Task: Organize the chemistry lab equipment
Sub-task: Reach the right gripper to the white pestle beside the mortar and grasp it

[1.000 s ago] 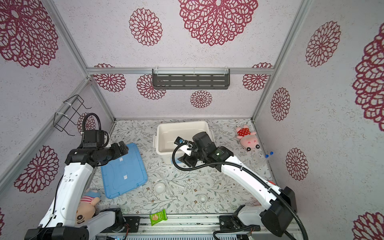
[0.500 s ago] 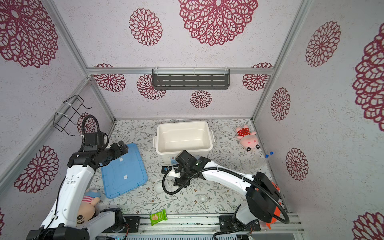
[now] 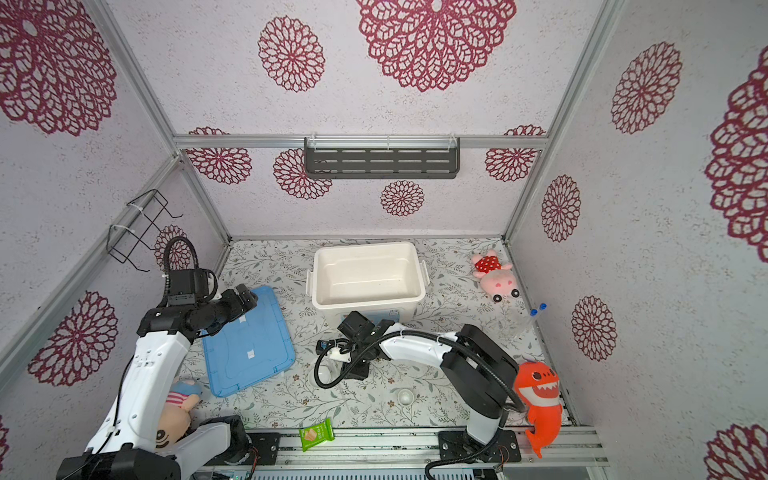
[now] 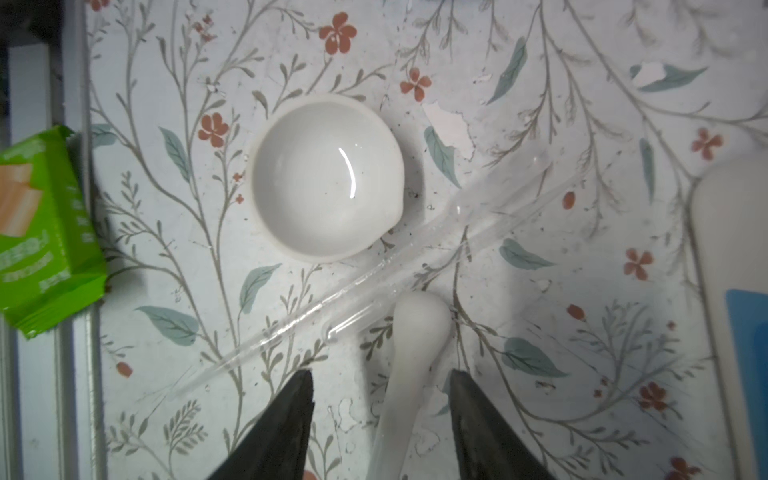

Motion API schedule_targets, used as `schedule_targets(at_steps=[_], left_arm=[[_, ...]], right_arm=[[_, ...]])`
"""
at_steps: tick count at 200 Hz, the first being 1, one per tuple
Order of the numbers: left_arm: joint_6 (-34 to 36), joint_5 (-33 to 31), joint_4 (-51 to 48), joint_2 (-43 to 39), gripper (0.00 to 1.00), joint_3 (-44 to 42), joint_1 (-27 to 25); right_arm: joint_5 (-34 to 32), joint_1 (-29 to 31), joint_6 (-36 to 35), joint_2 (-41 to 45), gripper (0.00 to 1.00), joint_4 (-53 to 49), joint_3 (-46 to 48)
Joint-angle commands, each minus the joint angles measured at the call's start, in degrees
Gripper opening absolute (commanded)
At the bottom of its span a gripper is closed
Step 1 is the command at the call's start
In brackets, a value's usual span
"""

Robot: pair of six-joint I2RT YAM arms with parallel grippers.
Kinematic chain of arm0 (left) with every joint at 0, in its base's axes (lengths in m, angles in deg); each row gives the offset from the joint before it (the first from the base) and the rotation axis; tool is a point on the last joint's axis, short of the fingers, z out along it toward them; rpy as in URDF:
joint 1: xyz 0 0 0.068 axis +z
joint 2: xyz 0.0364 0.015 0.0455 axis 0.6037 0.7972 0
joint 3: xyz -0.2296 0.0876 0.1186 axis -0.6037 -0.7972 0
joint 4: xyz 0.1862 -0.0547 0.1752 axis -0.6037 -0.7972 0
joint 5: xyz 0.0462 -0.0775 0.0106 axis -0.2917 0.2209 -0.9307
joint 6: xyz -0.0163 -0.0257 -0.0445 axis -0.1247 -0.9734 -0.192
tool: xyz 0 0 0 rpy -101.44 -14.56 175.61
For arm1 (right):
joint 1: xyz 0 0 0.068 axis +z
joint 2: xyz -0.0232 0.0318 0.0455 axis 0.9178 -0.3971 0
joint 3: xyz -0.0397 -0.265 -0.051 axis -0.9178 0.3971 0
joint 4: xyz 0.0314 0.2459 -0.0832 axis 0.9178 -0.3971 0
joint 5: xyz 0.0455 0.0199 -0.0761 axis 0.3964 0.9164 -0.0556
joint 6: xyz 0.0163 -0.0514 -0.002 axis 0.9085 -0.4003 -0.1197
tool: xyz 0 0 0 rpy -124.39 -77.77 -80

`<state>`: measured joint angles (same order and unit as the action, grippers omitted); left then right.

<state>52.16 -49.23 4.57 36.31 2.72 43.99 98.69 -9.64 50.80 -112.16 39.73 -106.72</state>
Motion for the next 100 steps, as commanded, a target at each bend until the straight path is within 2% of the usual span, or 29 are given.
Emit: schedule_targets(at_steps=[1,37,75,100], left_arm=[[-4.37,4.78,4.43,-1.25,0.97,-3.06,0.53],[-5.63,5.48,3.76,-1.83,0.97,-3.25,0.54],[-3.38,4.81,0.88,-0.97,0.97,-1.2,0.98],[-3.63,5.57,2.13,-1.5,0.97,-2.0,0.97]], right_arm=[[0.33,0.35,1.99,-1.55,0.54,2.31,-1.01],[-1.53,0.34,5.43,-2.58,0.4,3.89,-0.16],[-4.96,0.42,6.51,-2.4,0.26,6.15,2.24],[-5.15,0.43,7.16,0.48,0.22,8.36,4.5]])
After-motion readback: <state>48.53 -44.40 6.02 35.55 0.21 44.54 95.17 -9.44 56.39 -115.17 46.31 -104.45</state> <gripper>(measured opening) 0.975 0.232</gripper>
